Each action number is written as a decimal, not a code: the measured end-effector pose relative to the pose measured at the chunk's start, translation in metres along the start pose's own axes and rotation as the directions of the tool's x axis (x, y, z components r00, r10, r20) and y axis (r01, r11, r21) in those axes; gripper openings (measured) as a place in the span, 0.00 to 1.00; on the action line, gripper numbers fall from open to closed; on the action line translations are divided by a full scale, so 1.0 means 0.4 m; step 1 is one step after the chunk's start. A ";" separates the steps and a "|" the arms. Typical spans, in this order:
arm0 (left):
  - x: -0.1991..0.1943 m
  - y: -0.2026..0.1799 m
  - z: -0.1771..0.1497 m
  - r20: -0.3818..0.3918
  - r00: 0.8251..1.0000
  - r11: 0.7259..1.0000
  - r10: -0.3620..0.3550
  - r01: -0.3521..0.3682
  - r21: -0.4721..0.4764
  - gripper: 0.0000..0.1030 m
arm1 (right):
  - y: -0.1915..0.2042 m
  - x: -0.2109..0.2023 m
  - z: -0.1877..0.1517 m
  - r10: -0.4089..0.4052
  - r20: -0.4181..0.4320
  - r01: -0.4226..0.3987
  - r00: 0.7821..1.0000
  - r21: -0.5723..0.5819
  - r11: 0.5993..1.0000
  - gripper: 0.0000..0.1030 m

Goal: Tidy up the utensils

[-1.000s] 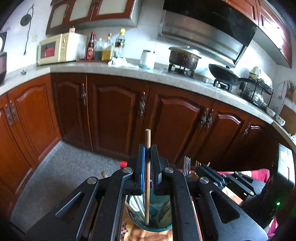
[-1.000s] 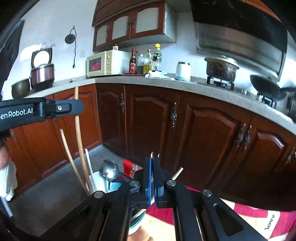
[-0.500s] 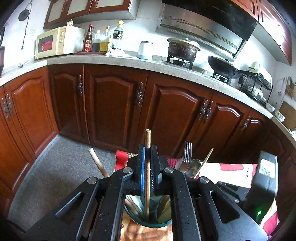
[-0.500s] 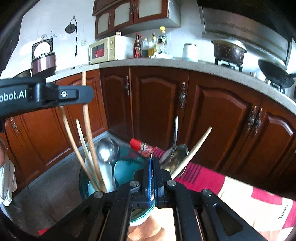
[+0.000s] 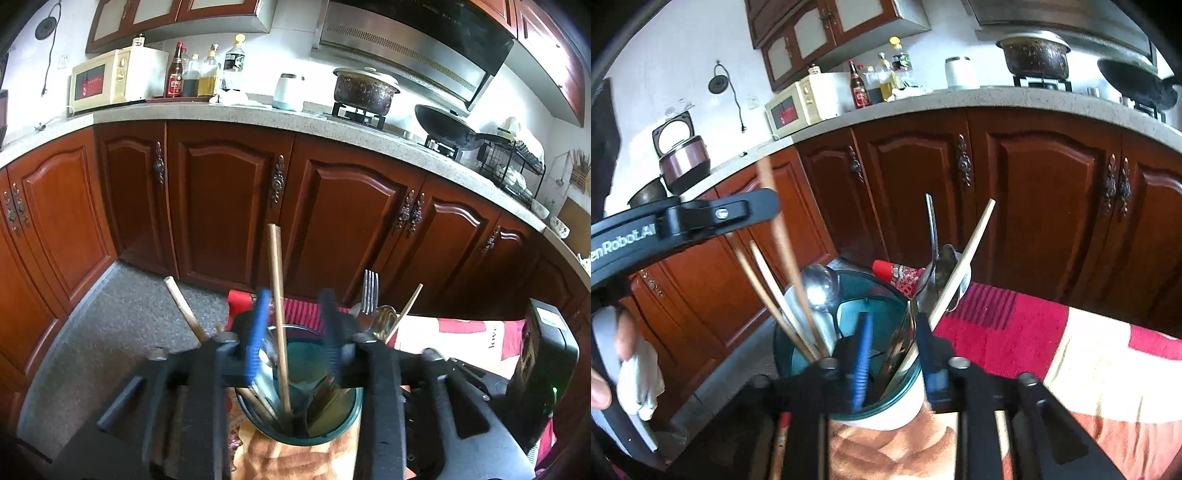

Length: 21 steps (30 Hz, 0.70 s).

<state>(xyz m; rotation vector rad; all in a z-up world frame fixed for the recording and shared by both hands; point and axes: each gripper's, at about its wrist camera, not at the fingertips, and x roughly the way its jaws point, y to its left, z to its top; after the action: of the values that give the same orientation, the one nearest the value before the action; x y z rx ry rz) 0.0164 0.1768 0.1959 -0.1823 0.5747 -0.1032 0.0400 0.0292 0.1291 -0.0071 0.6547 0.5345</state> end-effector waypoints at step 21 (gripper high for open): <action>-0.076 -0.007 -0.091 -0.019 0.994 0.994 0.105 -0.105 -0.003 0.53 | -0.028 -0.126 -0.049 -0.065 -0.018 0.066 0.998 0.067 0.996 0.35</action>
<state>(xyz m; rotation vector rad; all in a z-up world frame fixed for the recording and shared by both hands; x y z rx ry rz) -0.0293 0.1732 0.1826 -0.1546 0.6020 -0.0014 0.0003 -0.0076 0.1411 0.0306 0.6851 0.4494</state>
